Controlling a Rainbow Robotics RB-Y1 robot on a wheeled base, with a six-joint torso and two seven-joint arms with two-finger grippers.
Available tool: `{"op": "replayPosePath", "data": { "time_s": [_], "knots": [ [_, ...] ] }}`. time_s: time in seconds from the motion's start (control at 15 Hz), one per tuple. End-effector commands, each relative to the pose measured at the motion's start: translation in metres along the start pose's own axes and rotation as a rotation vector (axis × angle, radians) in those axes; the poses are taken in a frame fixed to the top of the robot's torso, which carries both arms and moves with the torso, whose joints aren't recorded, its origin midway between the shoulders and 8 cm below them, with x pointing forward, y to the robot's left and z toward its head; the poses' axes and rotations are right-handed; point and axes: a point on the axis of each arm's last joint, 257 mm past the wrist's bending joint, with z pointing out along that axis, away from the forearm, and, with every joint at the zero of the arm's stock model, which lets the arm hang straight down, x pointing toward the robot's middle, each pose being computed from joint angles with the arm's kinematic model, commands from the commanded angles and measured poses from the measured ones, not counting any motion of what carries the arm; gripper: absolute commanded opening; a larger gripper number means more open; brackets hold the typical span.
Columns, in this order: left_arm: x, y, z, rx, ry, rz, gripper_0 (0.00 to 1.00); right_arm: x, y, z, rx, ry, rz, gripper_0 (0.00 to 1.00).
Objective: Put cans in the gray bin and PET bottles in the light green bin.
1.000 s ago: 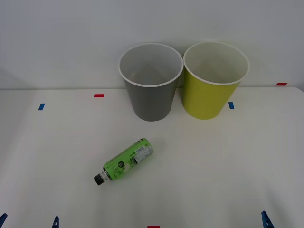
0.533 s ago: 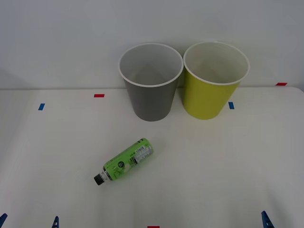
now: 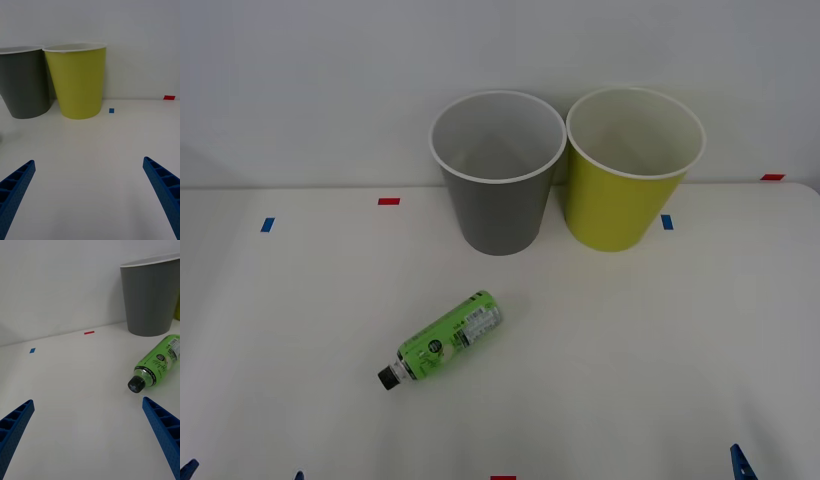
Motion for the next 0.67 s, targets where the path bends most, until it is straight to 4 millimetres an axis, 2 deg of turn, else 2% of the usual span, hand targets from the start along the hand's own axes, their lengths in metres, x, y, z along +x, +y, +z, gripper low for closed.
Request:
{"op": "replayPosePath", "data": {
  "time_s": [0.07, 0.27, 0.67],
  "knots": [
    [0.001, 0.002, 0.001, 0.008, 0.005, 0.001, 1.00, 0.000, 0.000, 0.000, 0.000, 0.000, 0.000, 1.00],
    [0.004, 0.009, 0.010, 0.046, 0.018, -0.009, 1.00, 0.000, 0.000, 0.000, 0.000, 0.000, 0.000, 1.00],
    [0.002, 0.010, 0.050, 0.159, 0.014, 0.017, 1.00, 0.000, 0.000, 0.000, 0.000, 0.000, 0.000, 1.00]
  ]
}}
